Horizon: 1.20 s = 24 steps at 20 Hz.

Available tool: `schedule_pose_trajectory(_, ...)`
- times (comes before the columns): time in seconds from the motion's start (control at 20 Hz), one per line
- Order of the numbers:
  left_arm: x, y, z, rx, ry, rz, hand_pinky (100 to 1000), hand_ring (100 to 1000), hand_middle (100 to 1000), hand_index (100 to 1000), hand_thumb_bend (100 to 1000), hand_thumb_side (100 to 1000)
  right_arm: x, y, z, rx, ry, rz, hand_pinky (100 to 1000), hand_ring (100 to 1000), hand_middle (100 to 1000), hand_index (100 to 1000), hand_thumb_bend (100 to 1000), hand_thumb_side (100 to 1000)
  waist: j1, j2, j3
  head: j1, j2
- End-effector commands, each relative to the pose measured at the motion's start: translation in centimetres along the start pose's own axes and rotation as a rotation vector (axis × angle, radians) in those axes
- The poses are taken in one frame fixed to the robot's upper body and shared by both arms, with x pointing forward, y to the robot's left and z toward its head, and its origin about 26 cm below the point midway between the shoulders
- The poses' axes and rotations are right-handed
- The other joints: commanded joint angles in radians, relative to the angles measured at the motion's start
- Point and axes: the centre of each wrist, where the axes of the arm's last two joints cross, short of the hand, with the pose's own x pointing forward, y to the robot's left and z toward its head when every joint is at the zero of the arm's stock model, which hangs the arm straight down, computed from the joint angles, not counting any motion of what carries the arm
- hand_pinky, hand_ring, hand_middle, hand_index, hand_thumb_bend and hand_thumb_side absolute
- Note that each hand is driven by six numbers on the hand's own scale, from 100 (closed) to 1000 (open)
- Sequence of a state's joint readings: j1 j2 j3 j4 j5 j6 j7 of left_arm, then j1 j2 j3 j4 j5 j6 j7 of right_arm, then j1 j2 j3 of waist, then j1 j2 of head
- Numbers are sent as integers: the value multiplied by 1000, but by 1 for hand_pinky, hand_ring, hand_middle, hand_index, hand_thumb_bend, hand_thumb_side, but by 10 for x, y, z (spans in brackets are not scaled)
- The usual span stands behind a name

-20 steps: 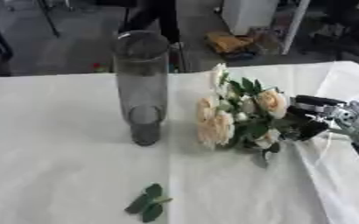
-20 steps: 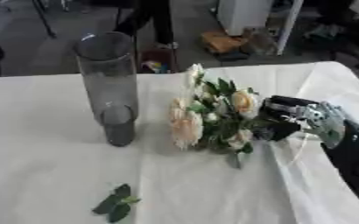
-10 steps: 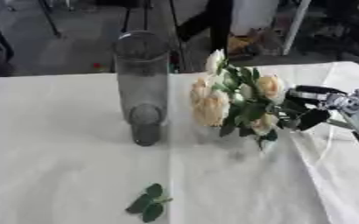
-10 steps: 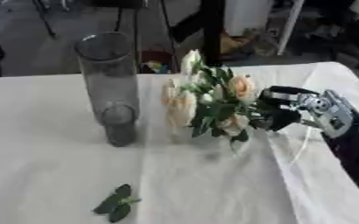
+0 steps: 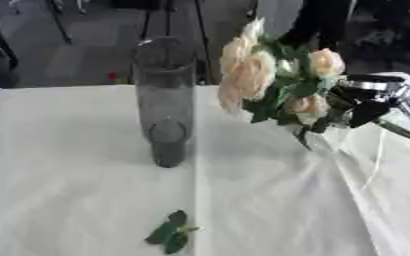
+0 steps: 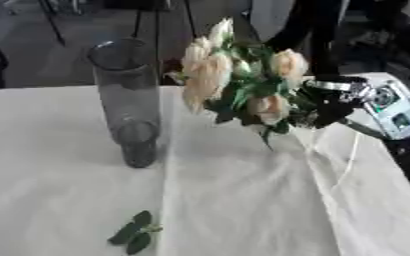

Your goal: Arrange flowers into the vase.

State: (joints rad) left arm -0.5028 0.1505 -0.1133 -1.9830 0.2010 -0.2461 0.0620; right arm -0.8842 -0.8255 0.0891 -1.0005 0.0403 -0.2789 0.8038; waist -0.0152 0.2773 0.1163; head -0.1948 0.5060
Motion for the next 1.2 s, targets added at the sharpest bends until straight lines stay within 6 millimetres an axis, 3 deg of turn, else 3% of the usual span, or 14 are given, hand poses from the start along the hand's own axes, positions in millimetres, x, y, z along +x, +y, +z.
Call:
schedule_pose_trajectory(0.05,6,2,-4,-18,-25,-19,707,684,867,925,319,940,28,-35,20,-60,-60,-32,100,100,100,100,171,317,0,-17,1,11,-22)
schedule_pose_trajectory(0.6,6,5,-1,-14,-19,-36,711,683,870,925,304,955,93,-66,29,-139,-302,-298,100,100,100,100,153,349,0,-7,32,48,-52)
schedule_pose_trajectory(1.2,5,6,1,-19,-15,-51,713,682,873,926,293,970,137,-82,41,-215,-518,-558,100,100,100,100,157,336,-9,18,65,39,-62)
